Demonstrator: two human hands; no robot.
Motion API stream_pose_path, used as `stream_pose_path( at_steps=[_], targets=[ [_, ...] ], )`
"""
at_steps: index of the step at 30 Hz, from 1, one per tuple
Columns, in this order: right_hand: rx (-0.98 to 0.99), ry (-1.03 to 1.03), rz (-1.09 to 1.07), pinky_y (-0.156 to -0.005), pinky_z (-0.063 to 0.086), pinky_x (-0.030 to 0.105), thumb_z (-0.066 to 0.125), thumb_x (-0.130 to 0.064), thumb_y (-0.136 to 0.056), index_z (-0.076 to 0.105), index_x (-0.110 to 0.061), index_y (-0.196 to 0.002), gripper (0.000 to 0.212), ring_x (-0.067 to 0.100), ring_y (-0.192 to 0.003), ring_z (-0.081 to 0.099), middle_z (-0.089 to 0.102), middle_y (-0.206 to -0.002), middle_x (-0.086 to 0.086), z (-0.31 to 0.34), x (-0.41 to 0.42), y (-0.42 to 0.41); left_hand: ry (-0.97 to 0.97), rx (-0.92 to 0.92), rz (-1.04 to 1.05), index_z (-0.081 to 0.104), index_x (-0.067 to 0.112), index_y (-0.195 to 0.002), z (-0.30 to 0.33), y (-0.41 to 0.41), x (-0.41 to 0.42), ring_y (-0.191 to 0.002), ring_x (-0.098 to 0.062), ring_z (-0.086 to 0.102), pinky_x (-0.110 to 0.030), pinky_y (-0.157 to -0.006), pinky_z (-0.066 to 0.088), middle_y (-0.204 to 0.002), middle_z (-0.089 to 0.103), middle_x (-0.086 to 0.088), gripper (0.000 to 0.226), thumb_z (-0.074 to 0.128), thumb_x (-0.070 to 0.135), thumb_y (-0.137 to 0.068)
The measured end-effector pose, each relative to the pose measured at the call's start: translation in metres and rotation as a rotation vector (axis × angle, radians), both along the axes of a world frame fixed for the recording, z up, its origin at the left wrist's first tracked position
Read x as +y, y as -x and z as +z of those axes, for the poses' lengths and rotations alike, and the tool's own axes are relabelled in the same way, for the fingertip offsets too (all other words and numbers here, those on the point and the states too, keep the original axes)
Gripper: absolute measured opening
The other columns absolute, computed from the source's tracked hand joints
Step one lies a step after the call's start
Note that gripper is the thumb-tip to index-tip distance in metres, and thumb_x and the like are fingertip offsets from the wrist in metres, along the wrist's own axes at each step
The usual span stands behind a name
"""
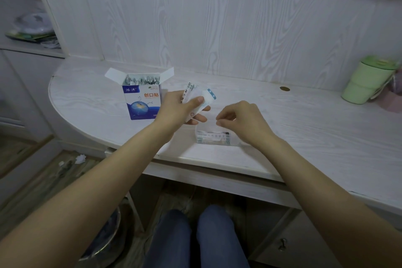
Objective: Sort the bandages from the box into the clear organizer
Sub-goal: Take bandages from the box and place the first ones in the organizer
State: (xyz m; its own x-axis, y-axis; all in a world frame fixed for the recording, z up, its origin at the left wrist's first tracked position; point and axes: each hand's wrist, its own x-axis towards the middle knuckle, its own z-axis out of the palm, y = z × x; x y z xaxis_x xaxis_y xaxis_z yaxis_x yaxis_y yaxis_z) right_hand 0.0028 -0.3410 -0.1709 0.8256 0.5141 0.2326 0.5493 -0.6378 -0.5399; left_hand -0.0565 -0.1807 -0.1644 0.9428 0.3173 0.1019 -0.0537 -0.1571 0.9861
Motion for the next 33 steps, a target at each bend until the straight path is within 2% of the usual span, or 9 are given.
stream_pose_path(
  at_steps=[1,3,5,10,14,18,24,28,33],
  targets=[
    [0.073,-0.136,-0.002,-0.07,0.046,0.006,0.076,-0.021,-0.079,0.071,-0.018,-0.1,0.022,0.004,-0.078,0.065,0.071,-0.086,-0.004,0.003,-0.002,0.001,0.002,0.006,-0.015,0.059,0.016,-0.106,0.001,0.001,-0.001,-0.055,-0.007,0.067,-0.015,-0.047,0.049,-0.077,0.072,0.004,0.012,0.056,0.019,-0.095],
    [0.221,-0.426,0.011,-0.074,0.052,0.013,0.079,-0.022,-0.075,0.067,-0.018,-0.109,0.036,0.009,-0.08,0.068,0.072,-0.087,-0.001,0.008,-0.006,0.002,-0.023,0.037,-0.057,0.06,0.022,-0.099,0.002,0.003,-0.003,-0.055,-0.006,0.066,-0.014,-0.048,0.049,-0.071,0.072,0.008,0.006,0.058,0.021,-0.093],
    [0.259,-0.569,0.006,-0.072,0.056,0.021,0.076,-0.017,-0.079,0.066,-0.014,-0.111,0.034,0.011,-0.077,0.069,0.072,-0.084,0.004,0.013,-0.008,0.003,-0.053,0.072,-0.122,0.06,0.023,-0.098,0.004,0.003,-0.007,-0.056,-0.006,0.066,-0.014,-0.049,0.048,-0.077,0.074,0.007,0.007,0.06,0.025,-0.092],
    [0.227,-0.573,-0.04,-0.064,0.054,0.019,0.07,-0.006,-0.083,0.07,-0.01,-0.091,0.009,0.007,-0.057,0.063,0.065,-0.063,0.005,0.02,-0.019,0.0,-0.08,0.051,-0.196,0.063,0.02,-0.094,0.01,-0.003,-0.022,-0.053,-0.008,0.064,-0.015,-0.046,0.044,-0.074,0.073,0.007,0.01,0.056,0.026,-0.095],
    [0.202,-0.581,-0.13,-0.063,0.055,0.02,0.068,-0.007,-0.085,0.069,-0.012,-0.084,0.005,0.008,-0.056,0.062,0.064,-0.064,0.005,0.019,-0.043,-0.006,-0.154,0.048,-0.112,0.063,0.012,-0.089,0.013,-0.011,-0.034,-0.04,-0.005,0.054,-0.015,-0.041,0.041,-0.07,0.066,0.0,0.016,0.056,0.024,-0.095],
    [0.188,-0.63,-0.273,-0.06,0.053,0.021,0.069,-0.01,-0.084,0.069,-0.01,-0.082,0.002,0.007,-0.054,0.061,0.064,-0.064,0.004,0.014,-0.07,-0.013,-0.156,0.058,-0.077,0.061,0.017,-0.083,0.013,-0.02,-0.044,-0.034,-0.008,0.042,-0.016,-0.038,0.036,-0.073,0.071,0.003,0.014,0.055,0.021,-0.095],
    [0.175,-0.412,-0.411,-0.054,0.046,0.017,0.069,-0.015,-0.082,0.068,-0.015,-0.077,0.005,0.008,-0.051,0.058,0.065,-0.068,-0.002,0.005,-0.092,-0.02,-0.167,0.107,-0.072,0.064,0.01,-0.087,0.008,-0.032,-0.055,-0.034,-0.009,0.038,-0.018,-0.04,0.036,-0.076,0.074,0.001,0.016,0.054,0.021,-0.095],
    [0.172,-0.204,-0.426,-0.073,0.055,0.038,0.069,-0.02,-0.08,0.067,-0.023,-0.072,0.008,0.023,-0.071,0.064,0.068,-0.083,0.002,-0.002,-0.092,-0.024,-0.336,0.105,-0.09,0.064,0.011,-0.089,0.003,-0.036,-0.06,-0.035,-0.01,0.044,-0.018,-0.044,0.04,-0.084,0.074,0.006,0.019,0.052,0.024,-0.095],
    [0.168,-0.058,-0.4,-0.062,0.044,0.027,0.068,-0.025,-0.083,0.068,-0.022,-0.08,0.004,0.019,-0.075,0.063,0.068,-0.085,-0.001,-0.004,-0.087,-0.021,-0.519,0.124,-0.119,0.065,0.012,-0.09,-0.002,-0.038,-0.066,-0.039,-0.01,0.051,-0.019,-0.049,0.044,-0.095,0.071,0.009,0.021,0.051,0.026,-0.095]
  ],
)
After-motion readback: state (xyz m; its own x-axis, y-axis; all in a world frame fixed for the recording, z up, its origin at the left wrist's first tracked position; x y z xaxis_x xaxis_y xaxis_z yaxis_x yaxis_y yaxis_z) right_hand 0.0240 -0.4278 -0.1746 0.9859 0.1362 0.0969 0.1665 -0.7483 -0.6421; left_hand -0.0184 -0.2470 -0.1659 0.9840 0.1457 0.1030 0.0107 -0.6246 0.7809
